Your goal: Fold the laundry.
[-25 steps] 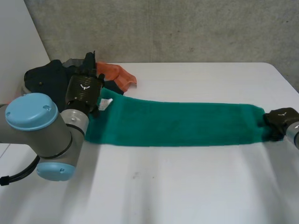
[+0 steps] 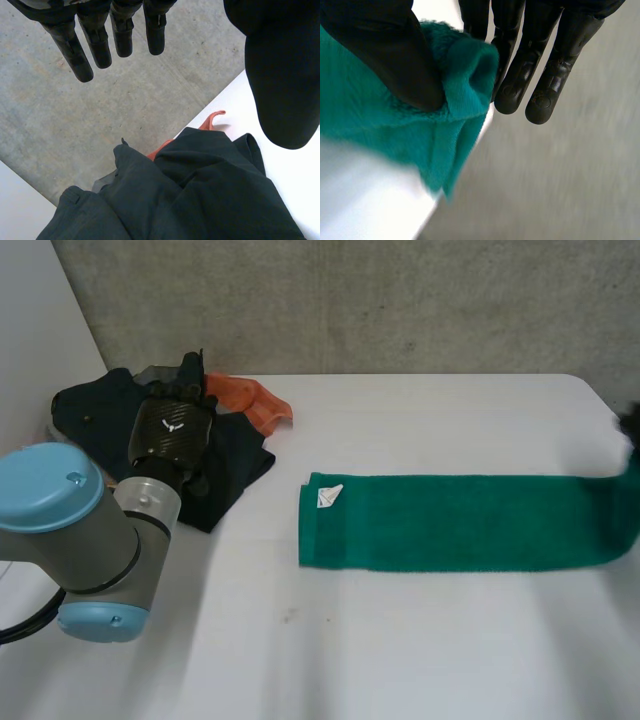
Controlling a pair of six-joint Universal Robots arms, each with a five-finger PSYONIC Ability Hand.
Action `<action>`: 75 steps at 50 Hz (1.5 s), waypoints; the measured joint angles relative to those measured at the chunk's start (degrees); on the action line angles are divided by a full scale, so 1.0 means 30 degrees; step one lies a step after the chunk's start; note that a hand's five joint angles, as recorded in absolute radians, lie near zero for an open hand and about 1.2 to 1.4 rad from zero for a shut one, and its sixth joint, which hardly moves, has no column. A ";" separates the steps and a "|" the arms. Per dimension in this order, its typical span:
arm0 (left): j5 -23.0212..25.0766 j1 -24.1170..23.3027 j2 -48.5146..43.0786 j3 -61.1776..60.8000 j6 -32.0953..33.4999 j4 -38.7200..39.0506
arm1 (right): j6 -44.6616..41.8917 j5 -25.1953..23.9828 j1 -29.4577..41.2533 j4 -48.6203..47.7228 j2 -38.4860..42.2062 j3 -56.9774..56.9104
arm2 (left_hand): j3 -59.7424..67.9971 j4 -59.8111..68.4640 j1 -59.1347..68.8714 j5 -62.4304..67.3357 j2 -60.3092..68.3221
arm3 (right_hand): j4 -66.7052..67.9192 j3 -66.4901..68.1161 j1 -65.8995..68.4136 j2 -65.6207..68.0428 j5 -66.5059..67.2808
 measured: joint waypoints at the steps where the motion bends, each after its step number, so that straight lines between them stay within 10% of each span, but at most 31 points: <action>1: -0.0008 -0.0008 0.0042 -0.0012 -0.0004 -0.0005 | 0.0135 -0.0144 0.0536 -0.0192 -0.0199 0.0031 | 0.0000 0.0000 0.0000 -0.0011 0.0000 | 0.0000 0.0000 0.0000 0.0000 0.0000; 18: -0.0054 -0.0417 0.0803 -0.0488 -0.0023 -0.0041 | 0.0753 -0.5993 1.2958 -0.1926 0.1553 0.0416 | 0.0000 -0.0032 0.0000 -0.0012 -0.0002 | -0.0212 -0.0192 0.0098 -0.0197 -0.0055; 22: -0.0018 -0.0853 0.0751 -0.0501 0.0000 -0.0040 | 0.0946 -0.5486 1.4037 -0.1826 0.2445 0.0488 | 0.0000 -0.0175 -0.0372 -0.0014 -0.0146 | -1.0474 -1.0753 -0.9227 -1.0884 -0.9291; 26: 0.0017 -0.1429 0.0647 -0.0297 0.0030 -0.0012 | 0.1948 -0.3624 1.4045 -0.1741 0.2179 0.0579 | -0.0002 -0.0175 -0.0508 -0.0012 -0.0165 | -1.8207 -1.8422 -1.4524 -1.8242 -1.7014; 41: -0.0036 -0.5156 -0.1748 0.3095 0.0014 0.0008 | 1.1650 0.0286 0.8930 0.1780 -0.1629 0.3332 | -0.0002 -0.0175 -0.0508 -0.0014 -0.0175 | -1.8207 -1.8450 -1.4524 -1.8247 -1.7095; 50: -0.0103 -0.6483 -0.4871 0.5242 0.0014 -0.0765 | 0.9318 0.0039 0.5955 0.2390 -0.1365 0.5332 | -0.0002 -0.0175 -0.0508 -0.0002 -0.0175 | -1.7602 -1.7573 -1.3970 -1.7460 -1.6440; 57: -0.0298 -0.6519 -0.6539 0.6394 0.0160 -0.2494 | 0.8271 -0.0401 0.5125 0.2080 -0.0650 0.5533 | -0.0002 -0.0175 -0.0508 -0.0012 -0.0175 | -0.0809 -0.0687 -0.1852 -0.0417 -0.0752; 75: -0.0488 -0.6259 -0.5503 0.4509 0.0071 -0.4297 | 0.4837 0.1501 0.6749 0.2878 -0.3039 0.4178 | -0.0002 -0.0175 -0.0508 -0.0012 -0.0175 | 0.0002 0.0008 -0.1706 0.0008 -0.0246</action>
